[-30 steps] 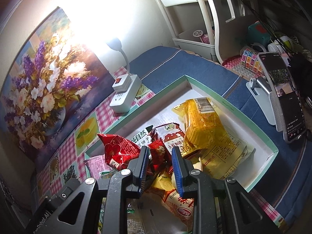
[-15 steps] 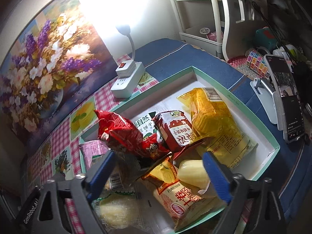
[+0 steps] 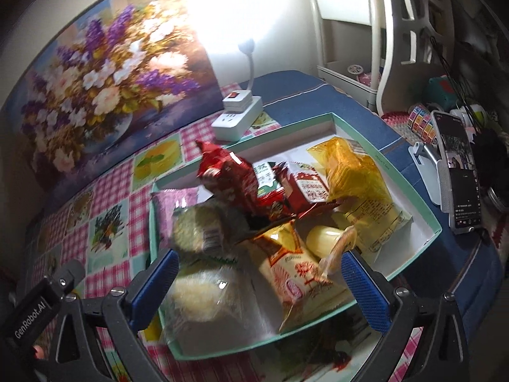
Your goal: Organize snacks
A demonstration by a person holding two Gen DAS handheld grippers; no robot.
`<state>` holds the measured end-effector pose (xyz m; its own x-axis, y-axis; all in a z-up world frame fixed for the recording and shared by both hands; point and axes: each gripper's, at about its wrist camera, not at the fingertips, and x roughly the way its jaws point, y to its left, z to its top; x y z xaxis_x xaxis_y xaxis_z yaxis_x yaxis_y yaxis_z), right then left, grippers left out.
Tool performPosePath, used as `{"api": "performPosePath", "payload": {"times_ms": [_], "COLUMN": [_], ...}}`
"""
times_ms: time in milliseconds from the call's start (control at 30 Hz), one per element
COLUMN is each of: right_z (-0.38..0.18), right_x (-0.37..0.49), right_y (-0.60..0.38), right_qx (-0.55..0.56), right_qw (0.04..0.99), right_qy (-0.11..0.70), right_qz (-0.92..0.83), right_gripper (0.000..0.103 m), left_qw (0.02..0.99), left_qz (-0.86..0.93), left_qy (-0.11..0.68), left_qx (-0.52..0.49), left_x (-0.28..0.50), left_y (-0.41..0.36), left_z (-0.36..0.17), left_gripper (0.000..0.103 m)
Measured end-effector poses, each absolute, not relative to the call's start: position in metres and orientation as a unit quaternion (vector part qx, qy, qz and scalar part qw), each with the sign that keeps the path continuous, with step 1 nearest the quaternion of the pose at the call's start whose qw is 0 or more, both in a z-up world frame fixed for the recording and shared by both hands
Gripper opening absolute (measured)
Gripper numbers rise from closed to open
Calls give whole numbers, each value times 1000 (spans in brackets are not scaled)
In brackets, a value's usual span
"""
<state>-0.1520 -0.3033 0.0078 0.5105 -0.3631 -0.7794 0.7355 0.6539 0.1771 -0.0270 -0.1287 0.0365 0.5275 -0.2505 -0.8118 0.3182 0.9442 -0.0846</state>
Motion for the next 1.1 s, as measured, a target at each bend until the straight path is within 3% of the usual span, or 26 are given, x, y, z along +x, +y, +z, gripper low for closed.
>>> {"api": "performPosePath", "payload": {"times_ms": [433,1100], "right_z": [26,33], "right_x": [-172,-167], "right_y": [-267,-252], "right_qx": [227,192], "right_qw": [851,859], "right_qy": [366,372], "right_qz": [-299,-294], "right_gripper": [103,103], "left_qw": [885,889], "left_qz": [-115,-59], "left_qy": [443,445], "left_qx": [85,87], "left_x": [-72,-67], "left_y": [-93,-74], "left_z": [43,44], "left_gripper": [103,103]}}
